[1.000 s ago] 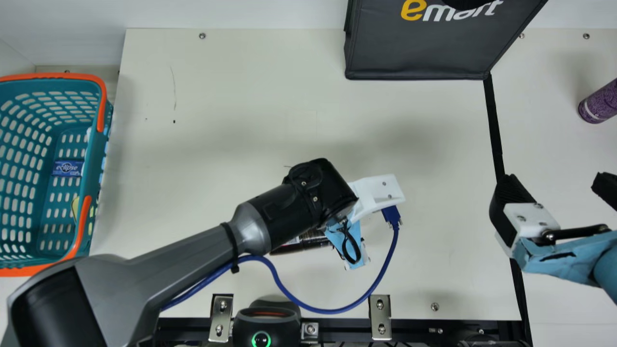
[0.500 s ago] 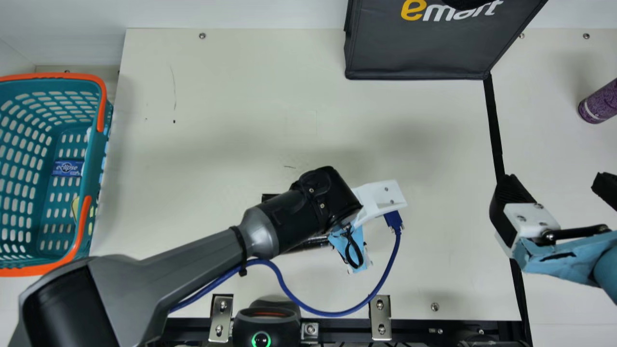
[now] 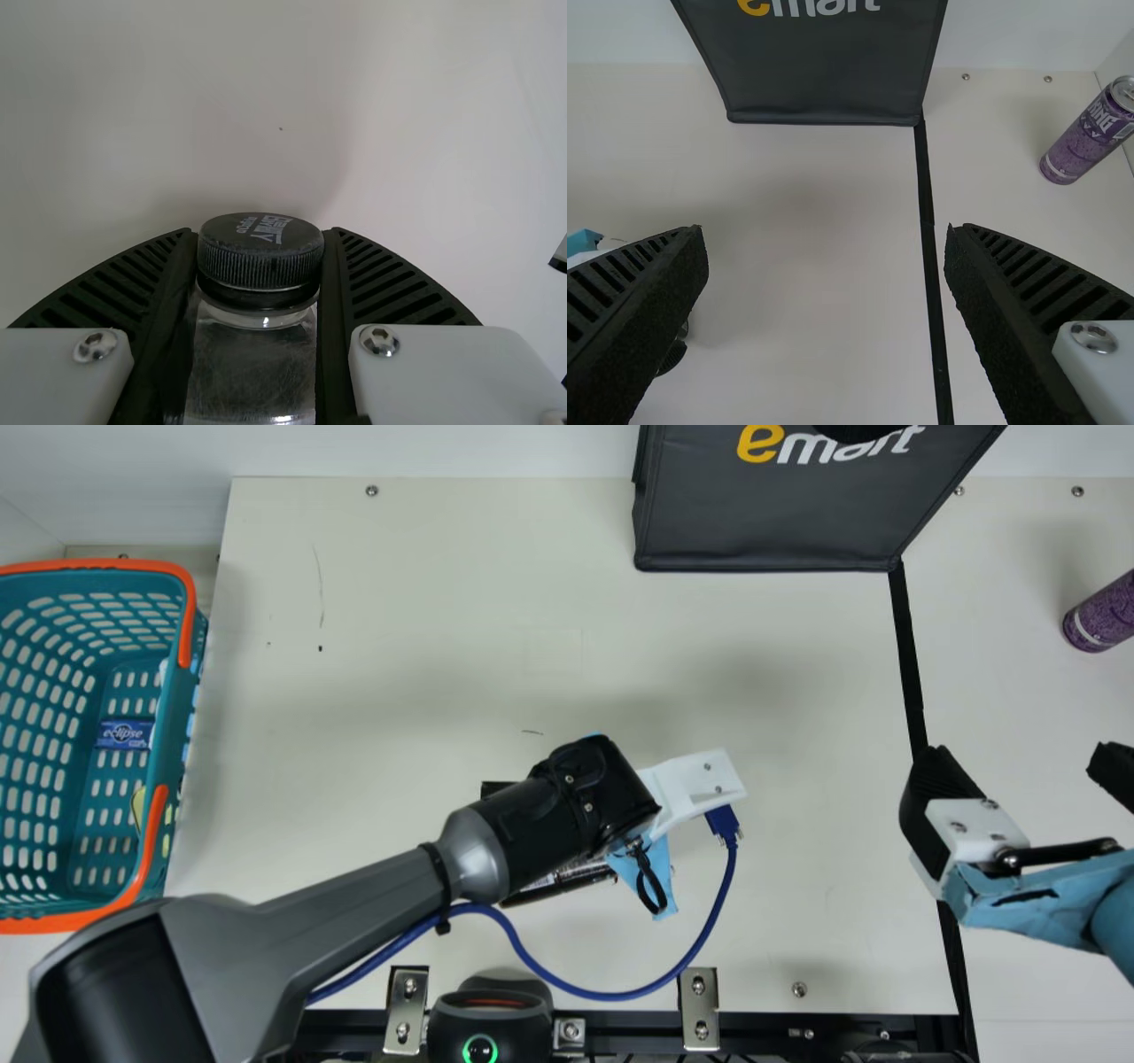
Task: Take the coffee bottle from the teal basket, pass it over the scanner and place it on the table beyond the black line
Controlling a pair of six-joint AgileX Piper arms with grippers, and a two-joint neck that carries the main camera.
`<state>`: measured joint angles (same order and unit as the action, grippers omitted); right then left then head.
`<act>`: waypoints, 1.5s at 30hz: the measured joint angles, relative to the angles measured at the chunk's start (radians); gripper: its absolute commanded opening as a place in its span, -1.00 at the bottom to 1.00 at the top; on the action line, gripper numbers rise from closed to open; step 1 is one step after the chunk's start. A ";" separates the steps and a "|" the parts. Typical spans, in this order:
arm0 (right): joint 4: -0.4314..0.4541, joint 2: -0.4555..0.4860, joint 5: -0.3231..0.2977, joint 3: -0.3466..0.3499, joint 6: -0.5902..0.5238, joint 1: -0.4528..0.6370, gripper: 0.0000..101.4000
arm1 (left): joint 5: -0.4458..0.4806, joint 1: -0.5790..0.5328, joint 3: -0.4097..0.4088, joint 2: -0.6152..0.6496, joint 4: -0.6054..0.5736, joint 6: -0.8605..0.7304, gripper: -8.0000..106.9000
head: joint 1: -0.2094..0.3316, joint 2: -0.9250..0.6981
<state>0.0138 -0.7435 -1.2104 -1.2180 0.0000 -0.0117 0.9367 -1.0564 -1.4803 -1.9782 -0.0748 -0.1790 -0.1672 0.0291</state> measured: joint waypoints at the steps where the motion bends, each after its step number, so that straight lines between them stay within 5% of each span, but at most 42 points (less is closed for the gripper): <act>1: 0.000 0.000 0.000 0.000 0.000 0.000 0.87 | -0.002 0.002 0.002 0.005 0.003 0.008 -1.00 | 0.000 0.000; 20: 0.000 0.000 0.000 0.000 0.000 0.000 0.87 | -0.068 0.062 0.095 0.215 0.104 0.227 -1.00 | 0.000 0.000; 45: 0.000 0.000 0.000 0.000 0.000 0.000 0.87 | 0.033 0.102 0.253 0.513 0.343 0.810 -1.00 | 0.000 0.000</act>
<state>0.0138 -0.7435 -1.2104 -1.2180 0.0000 -0.0117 0.9696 -0.9540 -1.2272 -1.4652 0.2679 0.6311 -0.1672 0.0291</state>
